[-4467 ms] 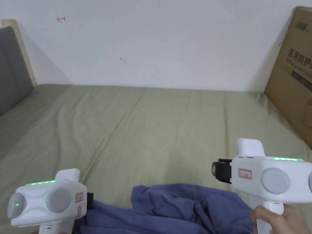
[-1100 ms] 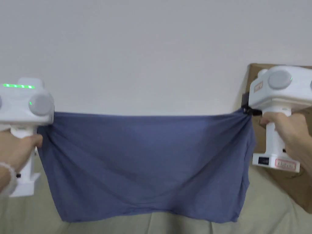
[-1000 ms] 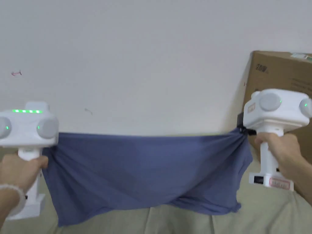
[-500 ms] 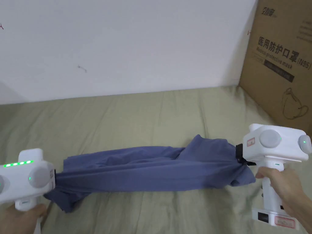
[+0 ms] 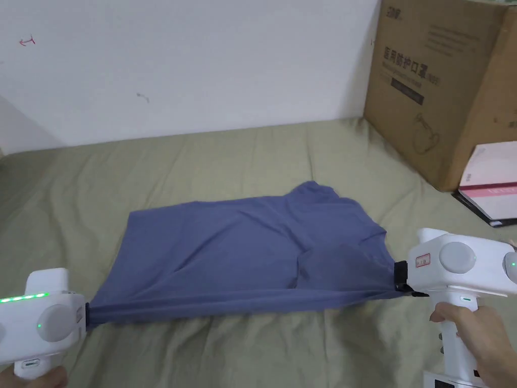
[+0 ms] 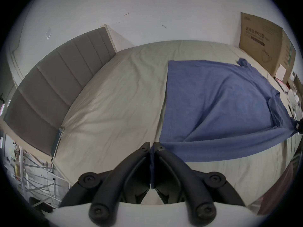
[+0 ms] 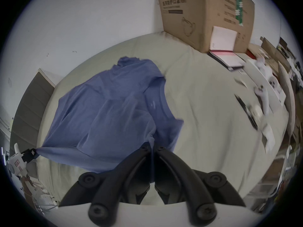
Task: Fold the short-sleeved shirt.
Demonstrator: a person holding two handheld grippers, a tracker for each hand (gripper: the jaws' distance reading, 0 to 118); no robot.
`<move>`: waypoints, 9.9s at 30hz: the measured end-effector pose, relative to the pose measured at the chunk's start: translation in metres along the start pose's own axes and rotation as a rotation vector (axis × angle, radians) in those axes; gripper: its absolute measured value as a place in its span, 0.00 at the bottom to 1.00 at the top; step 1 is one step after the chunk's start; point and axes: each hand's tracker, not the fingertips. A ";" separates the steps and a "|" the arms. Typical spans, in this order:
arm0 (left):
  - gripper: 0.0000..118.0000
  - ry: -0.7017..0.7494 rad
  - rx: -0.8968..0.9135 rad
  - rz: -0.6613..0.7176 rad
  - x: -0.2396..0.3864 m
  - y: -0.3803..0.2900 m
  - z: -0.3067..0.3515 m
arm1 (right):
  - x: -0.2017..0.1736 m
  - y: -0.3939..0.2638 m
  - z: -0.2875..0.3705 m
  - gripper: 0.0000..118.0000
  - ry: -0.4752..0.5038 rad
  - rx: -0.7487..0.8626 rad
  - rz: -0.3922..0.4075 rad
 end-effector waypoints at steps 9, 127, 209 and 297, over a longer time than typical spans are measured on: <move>0.52 -0.019 -0.060 -0.062 -0.009 -0.095 0.042 | 0.036 -0.108 0.027 0.13 -0.017 -0.064 -0.024; 0.03 -0.215 -0.220 0.088 -0.014 -0.029 -0.051 | 0.027 -0.054 -0.033 0.44 0.012 -0.062 0.062; 0.93 -0.286 -0.152 0.140 0.018 0.074 -0.101 | -0.028 0.149 -0.169 0.02 0.033 -0.133 0.221; 0.07 -0.470 -0.263 0.676 -0.089 -0.114 -0.052 | -0.157 -0.136 0.043 0.00 0.246 -0.106 0.456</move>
